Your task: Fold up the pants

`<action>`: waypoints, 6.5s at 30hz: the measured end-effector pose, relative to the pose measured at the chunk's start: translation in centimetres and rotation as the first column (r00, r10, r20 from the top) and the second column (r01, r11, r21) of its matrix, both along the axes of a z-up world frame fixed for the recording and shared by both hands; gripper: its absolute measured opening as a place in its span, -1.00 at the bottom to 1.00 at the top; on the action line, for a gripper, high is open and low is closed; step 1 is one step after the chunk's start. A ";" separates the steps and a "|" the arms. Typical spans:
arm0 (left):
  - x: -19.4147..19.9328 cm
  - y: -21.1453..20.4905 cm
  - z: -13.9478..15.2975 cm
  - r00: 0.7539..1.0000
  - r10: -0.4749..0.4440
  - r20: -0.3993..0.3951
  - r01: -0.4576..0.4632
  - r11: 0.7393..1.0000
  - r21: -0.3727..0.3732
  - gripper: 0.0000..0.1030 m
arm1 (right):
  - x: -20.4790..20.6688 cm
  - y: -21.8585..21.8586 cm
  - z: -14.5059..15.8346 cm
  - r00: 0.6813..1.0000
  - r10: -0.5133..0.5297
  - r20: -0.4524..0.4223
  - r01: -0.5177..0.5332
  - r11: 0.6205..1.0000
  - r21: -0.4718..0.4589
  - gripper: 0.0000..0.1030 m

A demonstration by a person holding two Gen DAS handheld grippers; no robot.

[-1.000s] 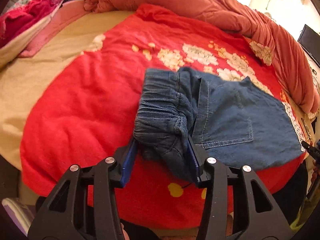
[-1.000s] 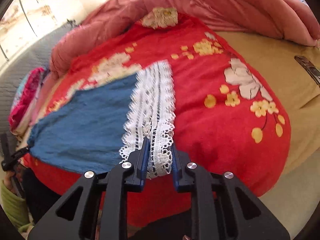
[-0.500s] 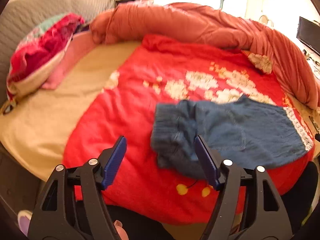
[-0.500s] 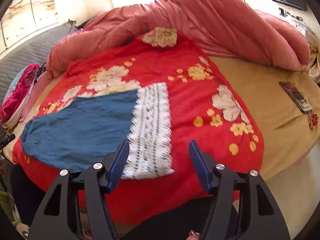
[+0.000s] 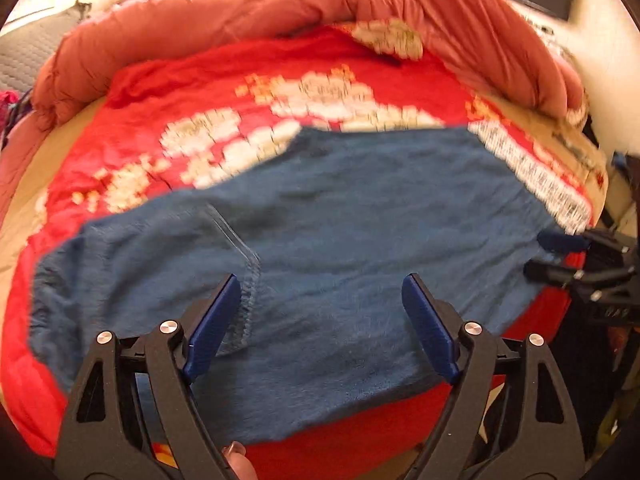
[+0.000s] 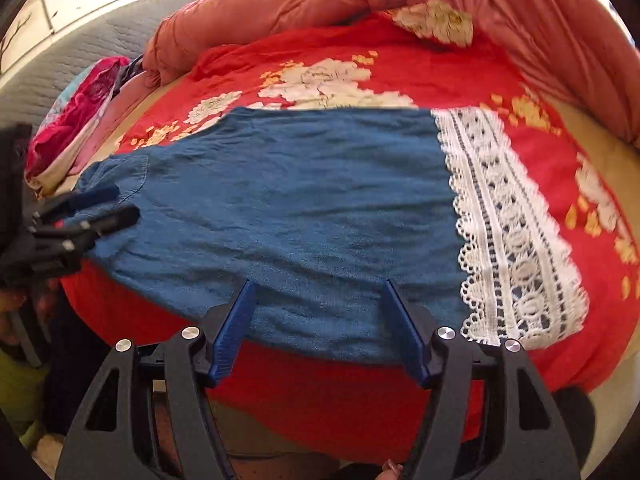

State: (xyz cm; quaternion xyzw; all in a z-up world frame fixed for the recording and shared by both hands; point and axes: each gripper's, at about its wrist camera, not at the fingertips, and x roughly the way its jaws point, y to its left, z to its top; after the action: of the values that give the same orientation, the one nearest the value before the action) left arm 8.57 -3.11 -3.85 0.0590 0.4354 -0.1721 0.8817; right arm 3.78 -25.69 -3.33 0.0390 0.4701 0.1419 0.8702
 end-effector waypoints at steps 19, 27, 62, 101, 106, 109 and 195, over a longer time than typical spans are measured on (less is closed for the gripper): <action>3.1 -5.4 5.1 0.987 -0.155 0.046 0.159 0.982 -0.098 0.58 | -3.3 -10.6 3.7 0.942 -0.308 0.134 0.288 0.946 0.145 0.64; 8.7 -15.5 4.4 0.934 -0.356 -0.018 0.355 0.934 -0.035 0.62 | -2.5 -10.9 1.3 0.949 -0.313 0.039 0.298 0.930 0.215 0.64; 17.8 -19.7 0.8 0.814 -0.566 -0.130 0.464 0.768 -0.441 -0.76 | 0.2 -8.7 3.2 0.967 -0.216 0.137 0.157 0.924 0.350 -0.57; 15.0 10.4 -0.2 0.965 -0.077 -0.252 -0.136 0.673 -0.727 0.64 | 2.5 10.2 5.0 0.941 0.268 0.205 -0.300 0.943 0.144 0.36; 14.6 9.2 0.0 0.966 -0.102 -0.239 -0.089 0.734 -0.673 0.65 | 6.9 5.2 4.4 0.981 0.095 0.171 -0.113 0.989 0.099 0.40; 14.8 7.2 -1.1 0.960 -0.105 -0.258 -0.073 0.799 -0.597 0.65 | 10.9 3.4 2.3 0.995 0.041 0.090 -0.048 0.996 0.076 0.40; -6.1 20.2 0.8 0.899 0.414 -0.143 -0.438 0.856 -0.276 0.82 | 6.7 18.9 7.8 0.907 0.392 0.156 -0.406 0.912 0.065 0.90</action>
State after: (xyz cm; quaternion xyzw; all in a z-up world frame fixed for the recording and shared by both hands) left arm 2.51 17.05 -3.06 -0.1808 0.4406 -0.0393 0.8784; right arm 10.45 -6.82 4.48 -0.0261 0.3988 0.3418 0.8506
